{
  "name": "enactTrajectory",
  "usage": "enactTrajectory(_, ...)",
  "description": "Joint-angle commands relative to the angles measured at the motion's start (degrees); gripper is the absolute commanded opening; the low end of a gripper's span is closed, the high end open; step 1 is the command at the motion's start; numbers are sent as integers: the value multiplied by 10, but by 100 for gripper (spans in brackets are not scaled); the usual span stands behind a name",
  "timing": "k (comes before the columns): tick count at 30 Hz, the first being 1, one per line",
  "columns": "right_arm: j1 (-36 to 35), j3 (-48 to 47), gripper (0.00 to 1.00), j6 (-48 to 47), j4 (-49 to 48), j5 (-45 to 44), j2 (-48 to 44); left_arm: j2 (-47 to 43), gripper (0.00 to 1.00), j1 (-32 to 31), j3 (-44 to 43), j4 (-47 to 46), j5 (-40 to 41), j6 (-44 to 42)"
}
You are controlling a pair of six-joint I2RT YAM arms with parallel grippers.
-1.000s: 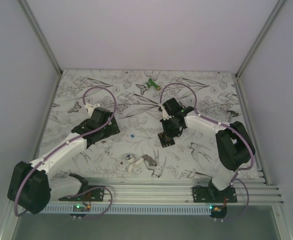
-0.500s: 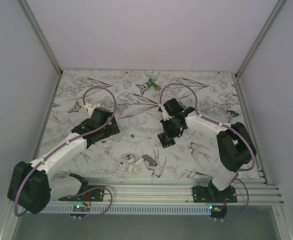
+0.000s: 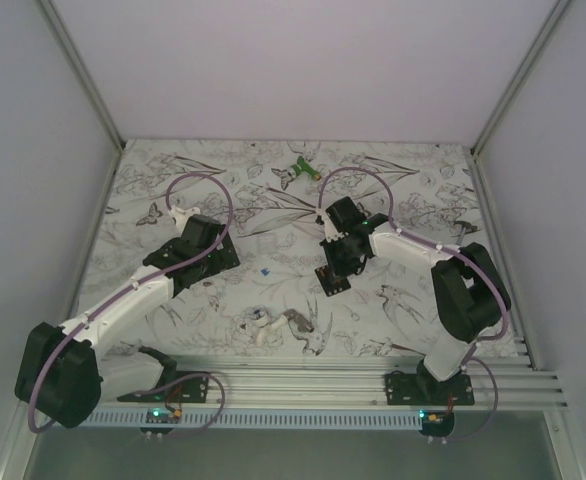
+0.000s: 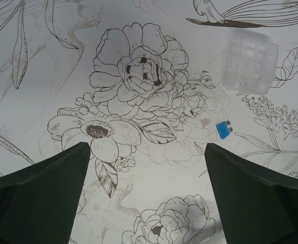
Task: Snap on the fuse box
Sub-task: Install the fuse at the fuse box base.
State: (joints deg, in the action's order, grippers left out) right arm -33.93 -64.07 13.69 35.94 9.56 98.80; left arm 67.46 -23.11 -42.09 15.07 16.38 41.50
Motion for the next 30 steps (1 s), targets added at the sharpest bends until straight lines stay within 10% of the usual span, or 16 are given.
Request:
enactTrajectory(1, 4, -1, 0, -14, 0, -13, 27, 1, 100, 5, -4, 14, 2, 2)
enactTrajectory(30, -54, -27, 0, 4, 48, -139, 45, -6, 99, 5, -2, 15, 4, 5)
